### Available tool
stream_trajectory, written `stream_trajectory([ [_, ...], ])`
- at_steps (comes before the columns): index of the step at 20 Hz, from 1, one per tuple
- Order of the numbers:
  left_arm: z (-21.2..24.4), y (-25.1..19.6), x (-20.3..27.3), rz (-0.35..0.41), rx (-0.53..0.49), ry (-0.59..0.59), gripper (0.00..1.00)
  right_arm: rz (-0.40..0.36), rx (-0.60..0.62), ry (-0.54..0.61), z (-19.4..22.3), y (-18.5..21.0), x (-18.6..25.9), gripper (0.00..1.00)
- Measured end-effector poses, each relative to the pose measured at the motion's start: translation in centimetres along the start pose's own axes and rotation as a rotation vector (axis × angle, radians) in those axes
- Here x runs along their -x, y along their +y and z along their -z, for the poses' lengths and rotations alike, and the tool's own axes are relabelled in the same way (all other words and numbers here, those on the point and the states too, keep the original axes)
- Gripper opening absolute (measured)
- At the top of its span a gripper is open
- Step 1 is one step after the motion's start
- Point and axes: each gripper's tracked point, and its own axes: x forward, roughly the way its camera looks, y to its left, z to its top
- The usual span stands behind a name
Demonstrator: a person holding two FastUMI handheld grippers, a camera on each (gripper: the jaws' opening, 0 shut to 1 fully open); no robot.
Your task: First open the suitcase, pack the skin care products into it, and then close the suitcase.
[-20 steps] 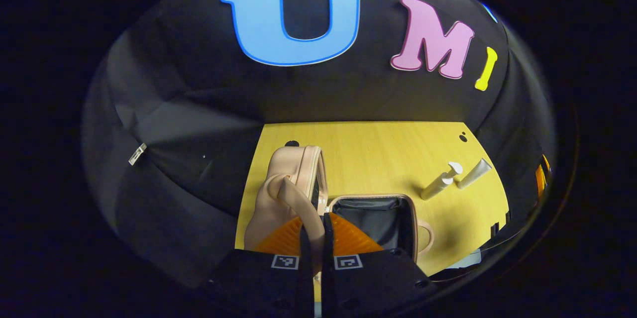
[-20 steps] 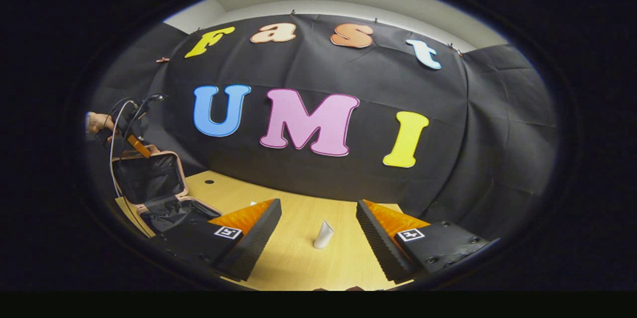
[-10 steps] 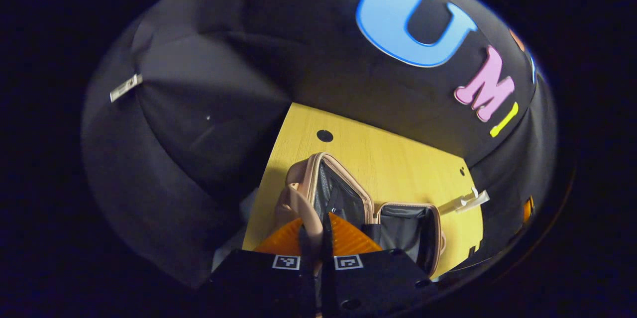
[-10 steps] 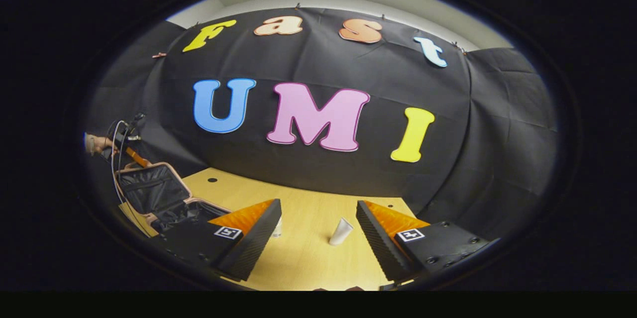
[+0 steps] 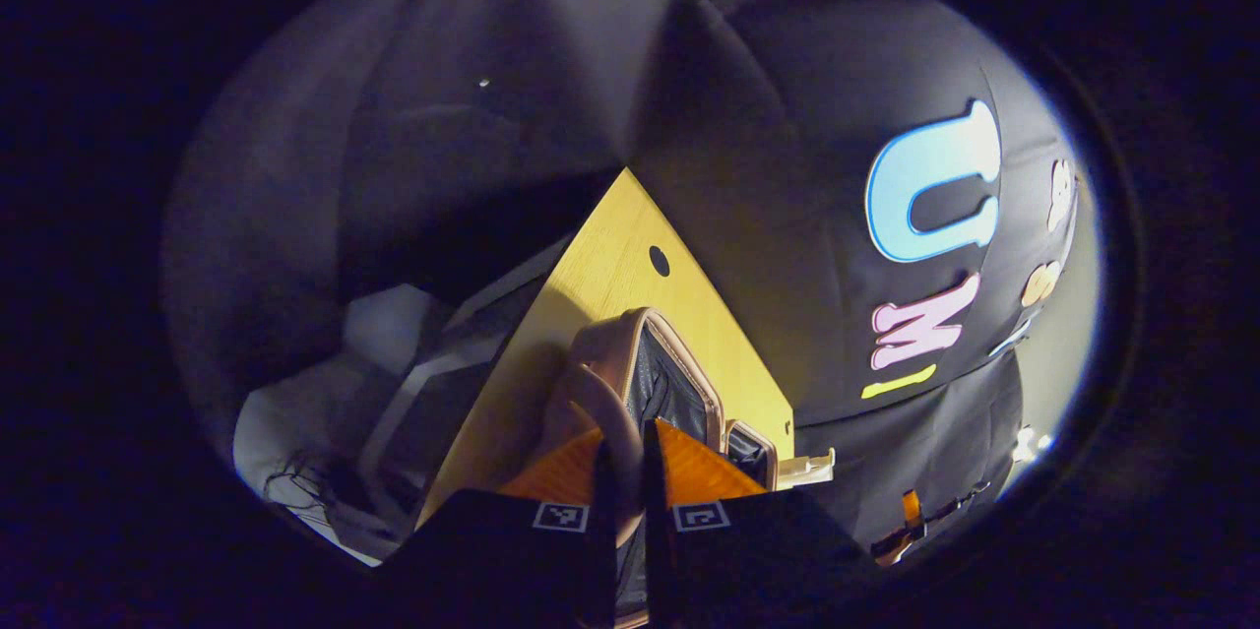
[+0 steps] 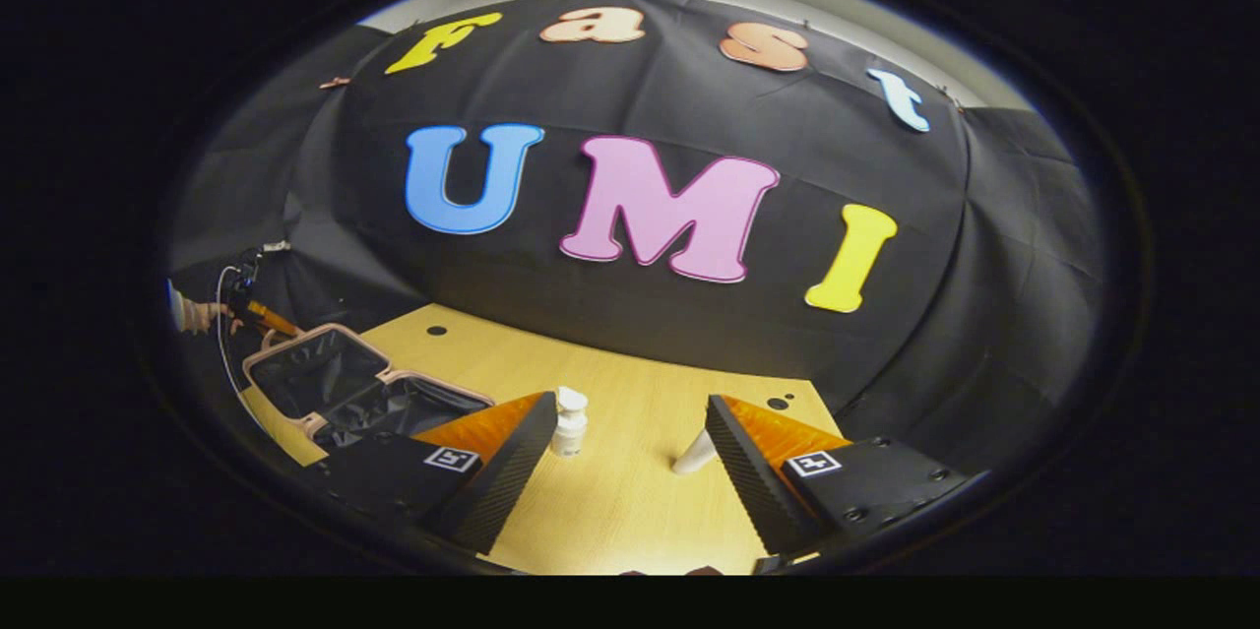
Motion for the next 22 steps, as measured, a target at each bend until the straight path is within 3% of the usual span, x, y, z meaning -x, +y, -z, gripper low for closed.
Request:
stream_trajectory([
  [2, 0.9, 0.8, 0.5, 0.062, 0.062, 0.02, 0.2, -0.03, 0.033, -0.005, -0.4, 1.4, 0.0, 0.96],
  [4, 0.0, 1.3, 1.8, 0.135, 0.103, 0.013, 0.48, -0.065, 0.061, -0.007, -0.5, 3.3, 0.1, 0.97],
  [7, -0.1, 2.0, 2.1, 0.215, 0.15, 0.034, 0.51, -0.092, 0.1, 0.008, -0.5, 5.5, 0.3, 0.97],
  [8, -0.3, 4.2, 2.2, 0.152, 0.129, 0.036, 0.53, -0.097, 0.117, 0.008, -0.6, 6.1, 0.2, 0.97],
  [9, -0.1, 7.4, 2.9, 0.027, 0.089, 0.047, 0.56, -0.111, 0.135, 0.009, -0.6, 6.9, 0.3, 0.97],
  [11, 1.0, 9.2, 3.6, -0.024, 0.134, 0.119, 0.88, -0.126, 0.167, 0.001, -0.7, 7.8, 0.3, 0.96],
  [15, 1.1, 12.4, 4.0, -0.144, 0.044, -0.015, 0.88, -0.17, 0.157, 0.024, -0.2, 9.1, 0.1, 0.96],
  [17, 1.2, 12.3, 6.4, -0.261, -0.011, -0.054, 0.91, -0.178, 0.147, 0.014, -0.5, 8.9, 0.1, 0.97],
  [19, 0.8, 9.8, 9.2, -0.334, -0.133, -0.129, 0.94, -0.173, 0.108, 0.002, -0.4, 8.2, -0.3, 0.96],
  [21, 0.1, 5.0, 11.2, -0.358, -0.254, -0.211, 0.89, -0.15, 0.068, -0.013, 0.1, 7.0, -0.9, 0.97],
  [22, 0.4, 1.6, 12.2, -0.354, -0.316, -0.253, 0.94, -0.132, 0.05, -0.019, 0.5, 6.2, -1.2, 0.97],
])
